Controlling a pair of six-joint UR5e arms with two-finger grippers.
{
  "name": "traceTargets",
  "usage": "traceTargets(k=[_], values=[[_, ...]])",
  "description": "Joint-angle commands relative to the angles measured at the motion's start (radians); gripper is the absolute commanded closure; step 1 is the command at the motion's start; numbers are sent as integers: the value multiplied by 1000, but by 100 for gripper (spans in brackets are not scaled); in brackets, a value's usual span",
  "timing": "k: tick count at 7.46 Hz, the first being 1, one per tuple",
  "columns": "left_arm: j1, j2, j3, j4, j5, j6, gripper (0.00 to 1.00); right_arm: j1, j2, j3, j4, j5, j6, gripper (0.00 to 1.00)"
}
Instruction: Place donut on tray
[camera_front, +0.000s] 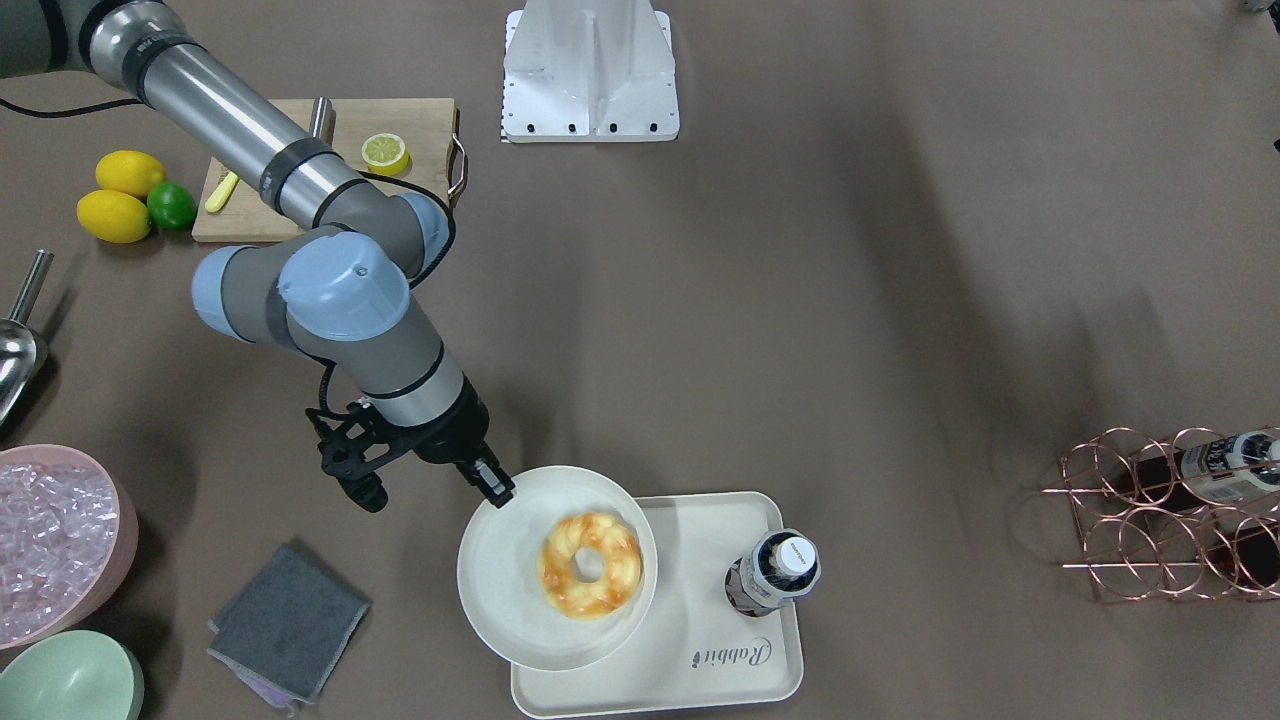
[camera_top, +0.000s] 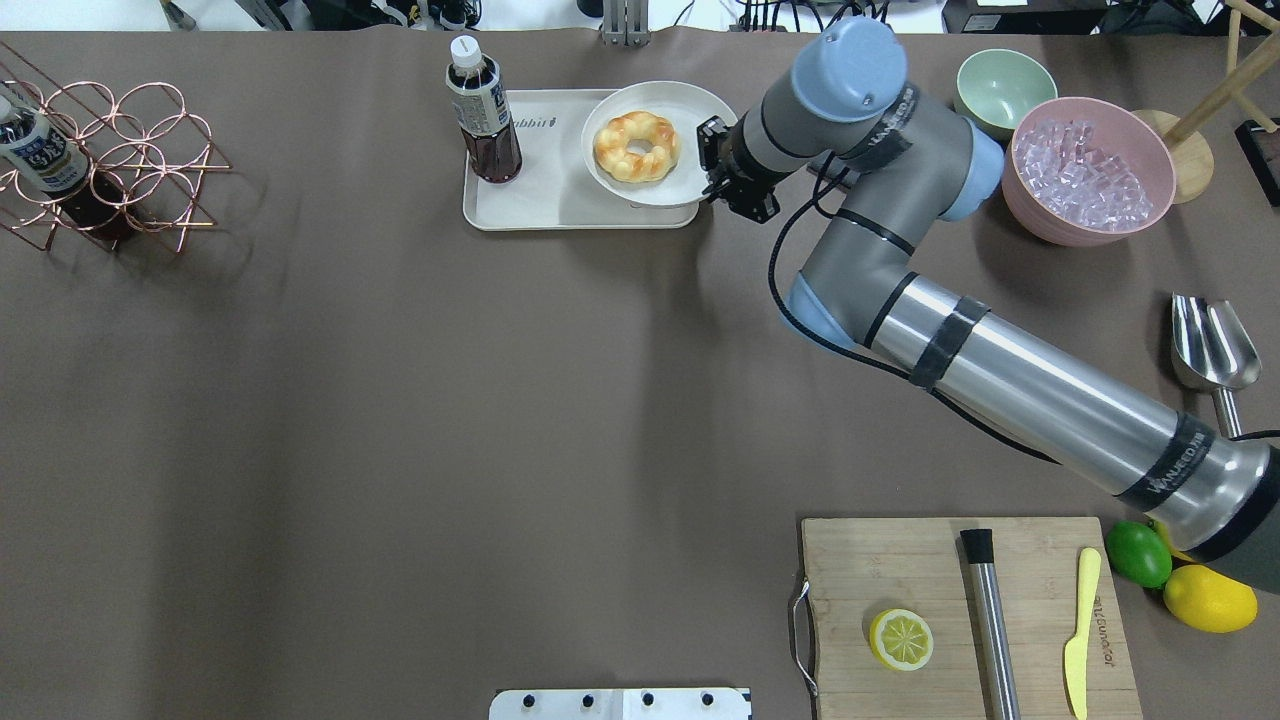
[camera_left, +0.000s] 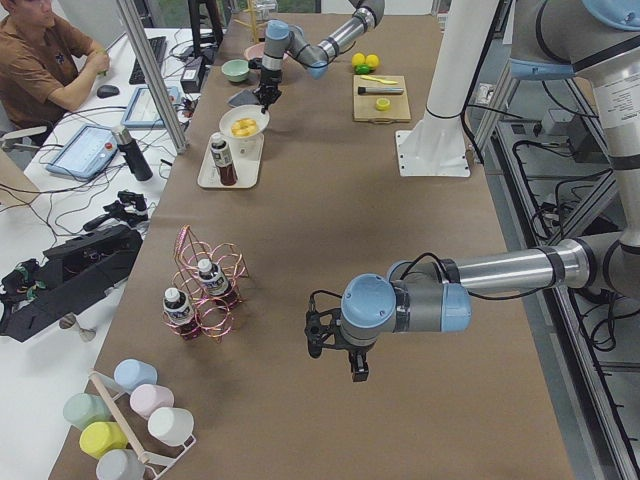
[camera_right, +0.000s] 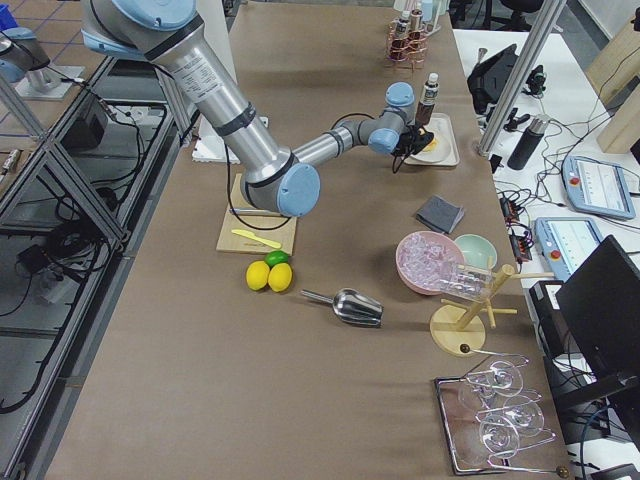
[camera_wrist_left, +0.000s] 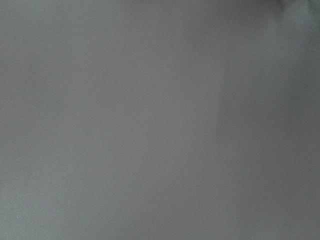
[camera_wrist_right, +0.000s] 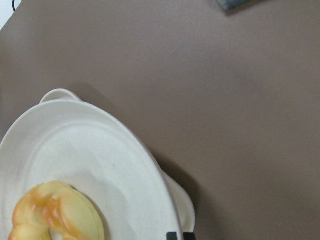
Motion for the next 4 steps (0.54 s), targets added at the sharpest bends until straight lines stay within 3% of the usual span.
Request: traceTargets(k=[1,4], values=[[0,-3,-2,-1,0,0,2,-60,106,-116,0,-103,93,100],[0,4,-2,-18,0,0,2,-88,155,-189,3,-147,120,100]])
